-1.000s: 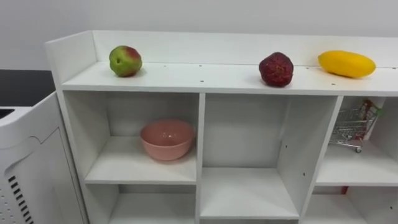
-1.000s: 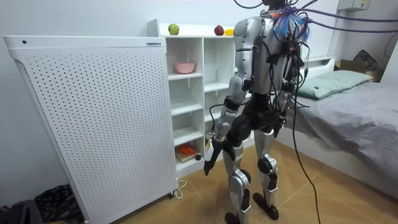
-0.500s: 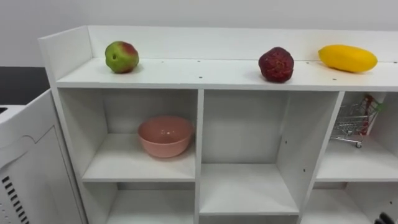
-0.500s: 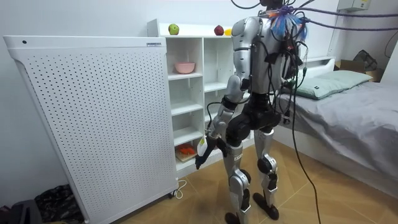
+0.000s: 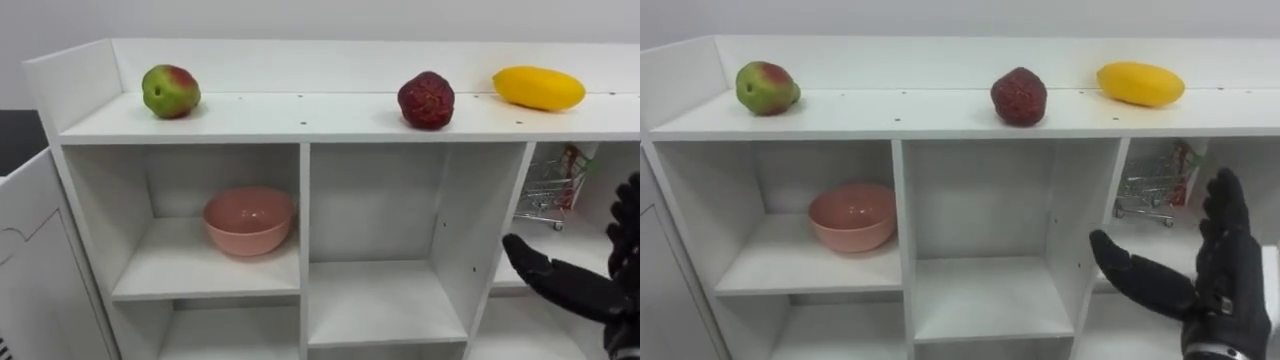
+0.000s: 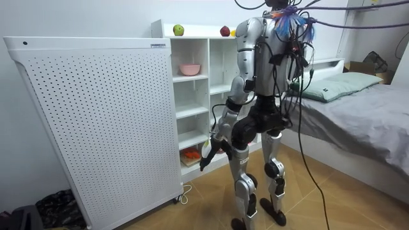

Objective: Arrange fruit in the closet

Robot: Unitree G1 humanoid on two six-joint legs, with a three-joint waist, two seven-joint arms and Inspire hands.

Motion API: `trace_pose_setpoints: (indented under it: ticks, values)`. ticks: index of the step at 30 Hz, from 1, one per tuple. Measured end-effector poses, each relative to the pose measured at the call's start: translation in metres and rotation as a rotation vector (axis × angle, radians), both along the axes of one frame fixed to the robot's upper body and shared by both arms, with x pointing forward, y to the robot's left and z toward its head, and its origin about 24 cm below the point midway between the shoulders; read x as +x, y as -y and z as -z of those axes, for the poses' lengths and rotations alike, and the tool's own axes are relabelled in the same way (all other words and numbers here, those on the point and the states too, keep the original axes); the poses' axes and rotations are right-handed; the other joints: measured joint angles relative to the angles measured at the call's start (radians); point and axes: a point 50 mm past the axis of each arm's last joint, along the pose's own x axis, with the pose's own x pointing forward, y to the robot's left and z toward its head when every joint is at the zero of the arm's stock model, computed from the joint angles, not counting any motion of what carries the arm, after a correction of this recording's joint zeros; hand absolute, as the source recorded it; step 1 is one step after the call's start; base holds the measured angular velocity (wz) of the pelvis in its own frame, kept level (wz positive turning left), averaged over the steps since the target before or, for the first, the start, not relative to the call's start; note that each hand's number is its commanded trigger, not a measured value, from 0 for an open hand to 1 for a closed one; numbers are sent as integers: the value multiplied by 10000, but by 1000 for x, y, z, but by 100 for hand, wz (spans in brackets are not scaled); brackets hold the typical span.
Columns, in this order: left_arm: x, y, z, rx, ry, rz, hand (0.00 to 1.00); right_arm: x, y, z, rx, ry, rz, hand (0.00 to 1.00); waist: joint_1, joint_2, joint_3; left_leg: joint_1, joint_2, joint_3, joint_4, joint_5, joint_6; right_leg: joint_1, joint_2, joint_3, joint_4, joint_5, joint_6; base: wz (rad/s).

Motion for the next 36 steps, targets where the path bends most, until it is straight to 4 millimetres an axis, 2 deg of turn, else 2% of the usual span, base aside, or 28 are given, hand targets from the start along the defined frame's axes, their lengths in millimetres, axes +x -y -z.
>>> trace_pose_setpoints:
  ticks: [2,4,7,11,14,18,20,26,29,36]
  values:
    - [-1,-1,0,10,-54,14,0,3,-1,-10,-20,414,-1,0,102,-129,10,-1,12,-18,0,1,-1,0,5,-52,40,0,0,6]
    - [0,-1,0,-11,-62,24,0,6,-2,-17,-58,681,-19,0,138,-249,66,-22,12,-59,4,1,0,3,3,-108,52,8,-13,8]
    - [-2,-3,-1,-17,-136,35,0,10,-4,-28,-99,1065,-96,0,338,-400,30,-103,19,-75,65,2,0,-26,-1,-135,86,18,-26,1]
    - [2,-4,-2,-12,-66,295,0,20,-10,-53,-199,2049,-370,0,380,-405,25,-304,24,-229,150,1,1,-126,0,-239,116,28,-38,8]
    - [4,-3,-1,-11,-41,403,0,22,-12,-64,-374,2455,-467,0,420,-412,17,-363,28,-320,171,4,-5,-122,0,-397,112,27,-38,12]
    - [8,-1,-1,-35,43,477,0,23,-13,-68,-420,2612,-480,0,618,-347,63,-360,22,-369,172,6,-6,-128,-6,-484,64,28,-38,2]
    - [9,0,-1,-39,29,622,0,31,-13,-73,-123,2703,-620,0,628,-345,77,-369,22,-420,163,9,-10,-139,-5,-490,62,27,-38,0]
    - [14,-3,-2,29,-15,656,0,50,-8,-96,-109,2969,-801,0,640,-527,158,-410,25,-479,165,10,-13,-131,-6,-588,49,28,-38,4]
    - [17,-6,-4,41,-48,676,0,53,-7,-102,128,3049,-1009,0,641,-605,111,-452,25,-564,180,10,-13,-128,-12,-741,41,28,-39,9]
    - [19,-7,-5,91,-1,708,0,61,-9,-95,135,2471,-1194,0,641,-597,102,-443,26,-586,184,10,-14,-97,-19,-923,28,29,-40,2]
